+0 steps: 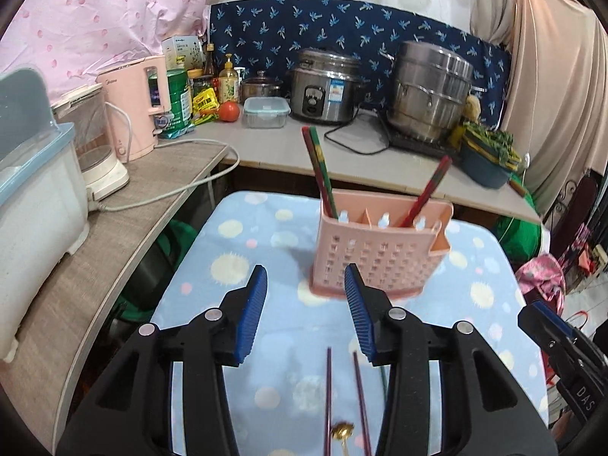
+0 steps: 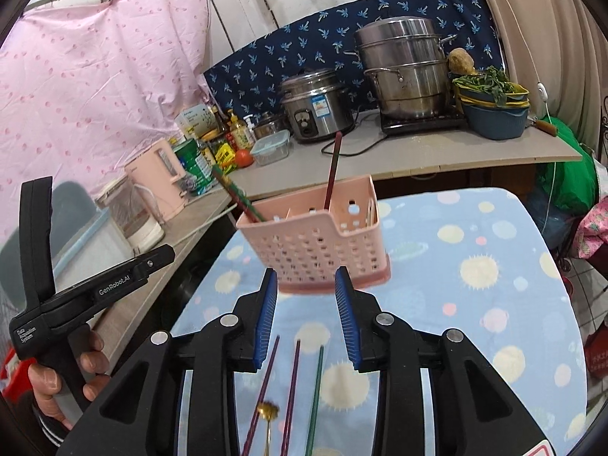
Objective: Organize utensils
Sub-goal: 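Open both tools and withdraw them back over the remaining utensils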
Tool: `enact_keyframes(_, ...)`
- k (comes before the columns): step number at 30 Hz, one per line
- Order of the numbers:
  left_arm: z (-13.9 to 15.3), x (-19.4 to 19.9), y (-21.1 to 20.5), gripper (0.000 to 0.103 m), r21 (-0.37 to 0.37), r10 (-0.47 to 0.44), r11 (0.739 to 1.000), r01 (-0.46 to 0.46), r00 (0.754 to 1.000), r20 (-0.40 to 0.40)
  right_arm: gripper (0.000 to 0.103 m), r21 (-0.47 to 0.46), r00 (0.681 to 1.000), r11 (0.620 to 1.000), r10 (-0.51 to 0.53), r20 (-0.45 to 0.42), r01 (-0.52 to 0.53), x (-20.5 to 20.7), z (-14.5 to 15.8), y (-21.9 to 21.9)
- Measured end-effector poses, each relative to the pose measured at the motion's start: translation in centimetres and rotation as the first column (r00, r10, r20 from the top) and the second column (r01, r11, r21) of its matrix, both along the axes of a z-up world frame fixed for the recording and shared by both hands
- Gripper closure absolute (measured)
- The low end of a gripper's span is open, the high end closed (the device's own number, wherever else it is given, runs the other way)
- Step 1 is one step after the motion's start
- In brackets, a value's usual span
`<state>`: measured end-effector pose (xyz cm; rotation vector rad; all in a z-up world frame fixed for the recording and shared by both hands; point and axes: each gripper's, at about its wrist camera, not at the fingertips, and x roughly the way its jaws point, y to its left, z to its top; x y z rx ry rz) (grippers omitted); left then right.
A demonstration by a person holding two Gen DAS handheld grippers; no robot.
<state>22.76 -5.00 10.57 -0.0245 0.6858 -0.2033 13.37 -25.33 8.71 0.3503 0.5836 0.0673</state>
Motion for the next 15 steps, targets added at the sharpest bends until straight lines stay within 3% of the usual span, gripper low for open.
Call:
enact_keyframes(8,-3.1,-3.9,0.4,0.062,0.070,-0.006,0.998,0.009,0.999,-0.049,0.072,-0.059,0.997,0.998,0.010,-0.070,-0.014,-4.1,-2.8,1.6)
enact_keyframes(15,-7.4,-6.8,0.7,0.062,0.114,-0.007,0.993,0.024,0.990,-0.141,0.072,-0.057,0.982,0.997,0.037,-0.186,-0.049,-7.1,-7.5,3.1)
